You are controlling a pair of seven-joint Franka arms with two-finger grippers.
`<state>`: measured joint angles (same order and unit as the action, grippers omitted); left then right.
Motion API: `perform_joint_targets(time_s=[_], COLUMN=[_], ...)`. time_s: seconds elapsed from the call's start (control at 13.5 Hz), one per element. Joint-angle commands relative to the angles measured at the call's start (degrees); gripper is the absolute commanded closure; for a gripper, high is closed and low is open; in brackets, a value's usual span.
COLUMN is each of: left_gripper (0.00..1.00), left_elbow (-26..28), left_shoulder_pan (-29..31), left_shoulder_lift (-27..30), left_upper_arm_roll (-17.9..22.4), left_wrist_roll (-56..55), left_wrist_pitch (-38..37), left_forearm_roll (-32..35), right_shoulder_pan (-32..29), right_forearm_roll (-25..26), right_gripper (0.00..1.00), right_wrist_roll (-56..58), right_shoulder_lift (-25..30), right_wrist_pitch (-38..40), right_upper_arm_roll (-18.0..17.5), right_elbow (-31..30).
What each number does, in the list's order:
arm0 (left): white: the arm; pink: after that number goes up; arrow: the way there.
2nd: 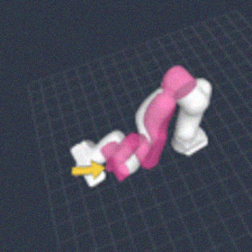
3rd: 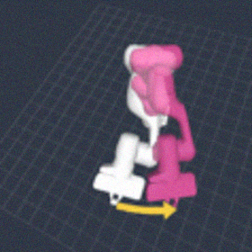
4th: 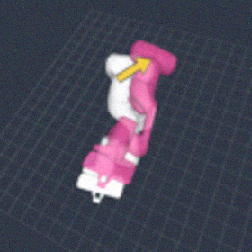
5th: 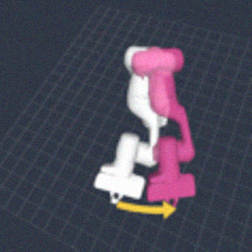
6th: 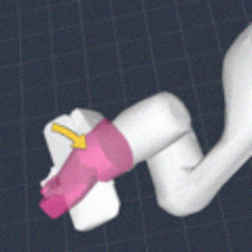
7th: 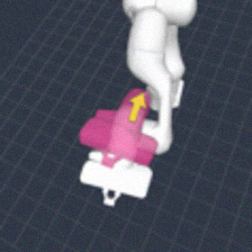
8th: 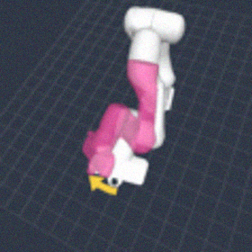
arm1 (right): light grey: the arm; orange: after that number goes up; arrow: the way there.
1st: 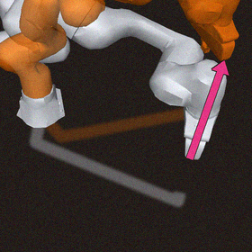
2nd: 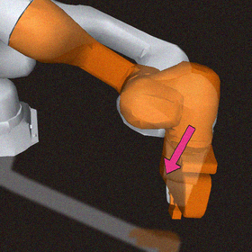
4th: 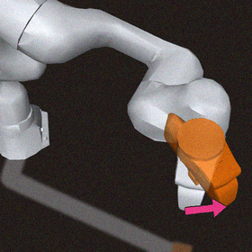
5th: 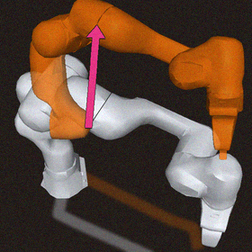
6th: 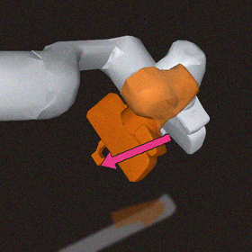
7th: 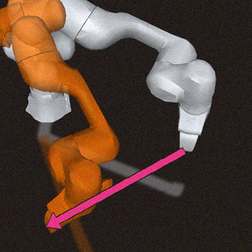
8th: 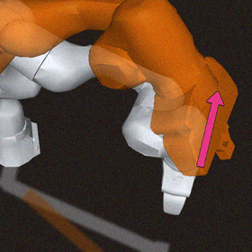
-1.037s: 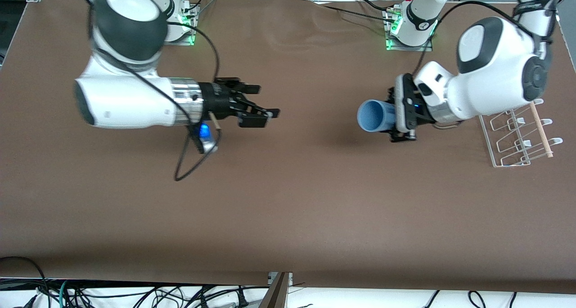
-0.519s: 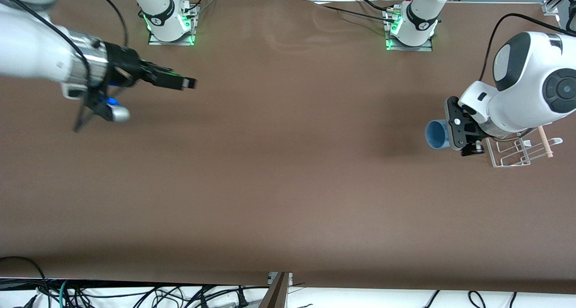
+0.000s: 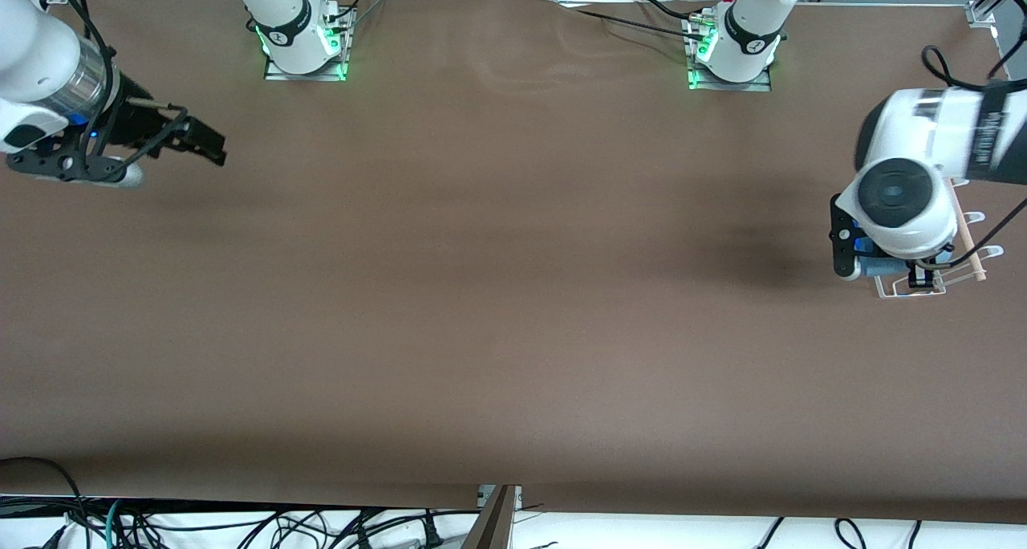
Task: Transfer cup to left arm and place on rack
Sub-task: 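Move the cup with the left gripper over the wire rack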
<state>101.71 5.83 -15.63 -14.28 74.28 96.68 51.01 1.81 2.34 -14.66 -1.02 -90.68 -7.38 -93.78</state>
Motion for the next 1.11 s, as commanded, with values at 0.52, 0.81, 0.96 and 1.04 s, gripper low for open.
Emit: perform_joint_targets(time_s=[0.52, 0.81, 0.96, 1.04], left_gripper=[1.00, 1.00, 1.00, 1.00], left_elbow=[28.36, 28.63, 29.59, 30.30], left_shoulder_pan=[-1.18, 0.76, 2.69, 3.22], left_shoulder_lift=[11.58, 11.58, 11.84, 11.85], left_upper_arm_roll=[-2.07, -2.07, -1.72, -1.46], left_wrist_roll=[-6.78, -6.78, -5.91, -4.77], left_wrist_pitch=[5.80, 6.06, 6.06, 5.98], left_forearm_roll=[30.80, 32.92, 33.10, 33.10], right_shoulder_pan=[0.29, 0.30, 0.29, 0.29], right_forearm_roll=[-0.94, -1.99, -2.69, -2.70], right_gripper=[0.01, 0.01, 0.01, 0.01], right_wrist_roll=[8.31, 9.12, 9.90, 11.65], right_shoulder_lift=[-0.74, -0.65, -0.83, -0.91], right_wrist_pitch=[-0.38, -0.20, -0.55, -0.55], right_upper_arm_roll=[3.86, 4.57, 5.97, 6.06], right_elbow=[2.46, 2.55, 2.64, 2.73])
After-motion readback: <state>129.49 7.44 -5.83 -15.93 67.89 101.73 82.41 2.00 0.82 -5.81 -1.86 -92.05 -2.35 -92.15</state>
